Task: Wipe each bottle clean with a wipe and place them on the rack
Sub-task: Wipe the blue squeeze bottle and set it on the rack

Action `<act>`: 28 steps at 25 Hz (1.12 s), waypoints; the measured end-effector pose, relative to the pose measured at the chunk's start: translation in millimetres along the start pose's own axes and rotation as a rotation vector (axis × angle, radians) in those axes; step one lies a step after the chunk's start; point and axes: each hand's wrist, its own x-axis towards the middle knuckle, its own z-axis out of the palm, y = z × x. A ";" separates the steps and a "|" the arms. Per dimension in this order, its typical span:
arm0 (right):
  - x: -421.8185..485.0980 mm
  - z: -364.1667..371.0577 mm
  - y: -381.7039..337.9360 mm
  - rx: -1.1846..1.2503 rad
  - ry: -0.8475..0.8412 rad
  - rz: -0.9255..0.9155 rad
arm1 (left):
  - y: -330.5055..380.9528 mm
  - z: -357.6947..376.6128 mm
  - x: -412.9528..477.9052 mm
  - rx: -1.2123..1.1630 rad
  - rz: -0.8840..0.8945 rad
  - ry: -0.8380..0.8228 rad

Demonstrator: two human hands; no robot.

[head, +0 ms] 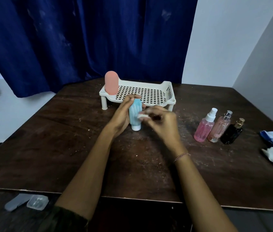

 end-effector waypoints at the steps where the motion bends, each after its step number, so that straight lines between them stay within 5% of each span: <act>1: -0.6 -1.2 -0.6 0.029 0.188 0.001 | -0.5 3.9 -2.0 -0.022 -0.011 -0.032; 4: -2.2 0.4 0.2 0.026 0.388 0.009 | -3.5 13.0 -6.8 -0.061 -0.052 -0.100; 11: -6.6 12.8 -8.5 -0.113 0.285 -0.160 | -6.1 13.7 -11.3 -0.132 -0.029 -0.172; 16: -2.8 8.6 -2.2 -0.030 0.381 -0.033 | -6.9 13.4 -10.7 -0.159 -0.061 -0.194; 21: -6.0 16.1 -6.3 -0.072 0.345 -0.145 | -5.9 11.7 -12.3 -0.184 -0.046 -0.187; 25: -1.7 16.2 -2.2 -0.038 0.412 0.027 | -5.0 12.7 -12.1 -0.202 -0.065 -0.185; 28: -5.5 18.6 -4.1 -0.121 0.373 -0.049 | -4.1 13.3 -13.4 -0.254 -0.077 -0.151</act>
